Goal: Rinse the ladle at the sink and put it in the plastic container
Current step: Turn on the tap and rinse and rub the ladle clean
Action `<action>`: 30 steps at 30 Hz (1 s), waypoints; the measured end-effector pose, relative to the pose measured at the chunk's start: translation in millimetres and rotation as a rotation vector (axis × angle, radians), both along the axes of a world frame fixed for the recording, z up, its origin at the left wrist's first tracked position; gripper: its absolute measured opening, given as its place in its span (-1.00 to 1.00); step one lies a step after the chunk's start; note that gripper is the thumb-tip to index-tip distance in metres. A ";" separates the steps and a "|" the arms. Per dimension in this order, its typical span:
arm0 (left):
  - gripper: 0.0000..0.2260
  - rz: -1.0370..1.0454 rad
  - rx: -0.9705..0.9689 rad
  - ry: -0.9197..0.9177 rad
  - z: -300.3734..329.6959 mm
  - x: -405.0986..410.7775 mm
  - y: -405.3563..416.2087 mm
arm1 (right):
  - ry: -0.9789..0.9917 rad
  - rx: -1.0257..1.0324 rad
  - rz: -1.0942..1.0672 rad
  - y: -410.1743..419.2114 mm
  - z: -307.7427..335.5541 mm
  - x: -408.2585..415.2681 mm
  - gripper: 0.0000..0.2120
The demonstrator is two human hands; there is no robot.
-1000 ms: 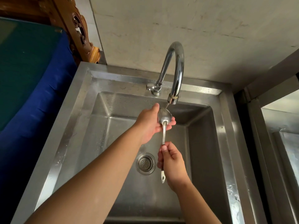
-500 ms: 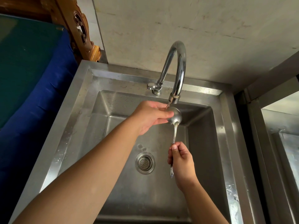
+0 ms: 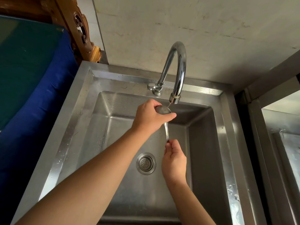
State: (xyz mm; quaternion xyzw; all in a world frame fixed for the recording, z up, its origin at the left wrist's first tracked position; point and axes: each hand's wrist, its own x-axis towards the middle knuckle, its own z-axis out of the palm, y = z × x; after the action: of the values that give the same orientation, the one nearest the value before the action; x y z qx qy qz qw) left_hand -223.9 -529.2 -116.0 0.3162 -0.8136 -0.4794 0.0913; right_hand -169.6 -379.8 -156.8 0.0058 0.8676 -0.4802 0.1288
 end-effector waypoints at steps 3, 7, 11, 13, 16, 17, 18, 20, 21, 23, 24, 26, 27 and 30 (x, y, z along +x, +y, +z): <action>-0.58 0.078 0.062 0.000 -6.2 -0.4 -2.2 | 0.035 0.051 0.007 -4.7 1.4 6.2 -0.72; -0.73 0.154 0.215 -0.005 -10.7 -3.6 -5.5 | 0.012 0.056 0.020 -5.3 0.0 14.2 -0.76; -0.70 0.160 0.406 -0.054 -7.0 -7.1 -11.4 | -0.076 -0.044 0.038 -3.4 1.7 18.4 -0.72; -0.74 0.132 0.592 -0.080 -4.3 -9.7 -14.7 | -0.153 -0.167 0.040 -3.5 4.5 18.7 -0.68; -0.81 0.103 0.880 -0.071 -0.9 -11.8 -18.0 | -0.258 -0.337 0.040 -1.5 7.9 16.7 -0.68; -0.83 0.091 0.943 -0.073 -0.3 -11.8 -18.8 | -0.283 -0.368 0.046 -0.1 8.8 15.6 -0.69; -0.82 0.086 0.993 -0.076 -0.7 -11.3 -20.0 | -0.301 -0.382 0.055 1.5 9.7 14.3 -0.69; -0.77 0.112 1.102 -0.055 -3.1 -8.6 -22.0 | -0.329 -0.392 0.069 4.6 12.3 11.3 -0.70; -0.75 0.136 1.165 -0.028 -4.1 -6.4 -22.3 | -0.342 -0.401 0.065 5.4 14.0 9.2 -0.71; -0.76 0.177 1.288 0.044 -5.0 -1.0 -21.6 | -0.348 -0.398 0.048 5.5 18.0 3.0 -0.73; -0.76 0.186 1.335 0.080 -4.9 1.9 -20.7 | -0.340 -0.389 0.044 5.2 20.2 -0.4 -0.75; -0.71 0.153 1.347 0.124 -4.7 7.1 -19.8 | -0.313 -0.377 0.044 5.2 24.7 -5.8 -0.79; -0.69 0.111 1.290 0.126 -4.4 9.0 -20.0 | -0.292 -0.355 0.048 5.8 27.0 -7.5 -0.81; -0.69 -0.044 1.000 0.104 -1.6 11.5 -17.3 | -0.147 -0.197 0.094 11.2 34.2 -8.4 -0.81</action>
State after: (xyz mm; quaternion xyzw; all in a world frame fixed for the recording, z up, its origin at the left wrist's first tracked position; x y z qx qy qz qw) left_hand -212.5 -546.5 -117.6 0.2799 -0.4853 -0.8273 -0.0411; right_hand -178.0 -368.6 -122.6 -0.0124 0.8039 -0.5546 0.2146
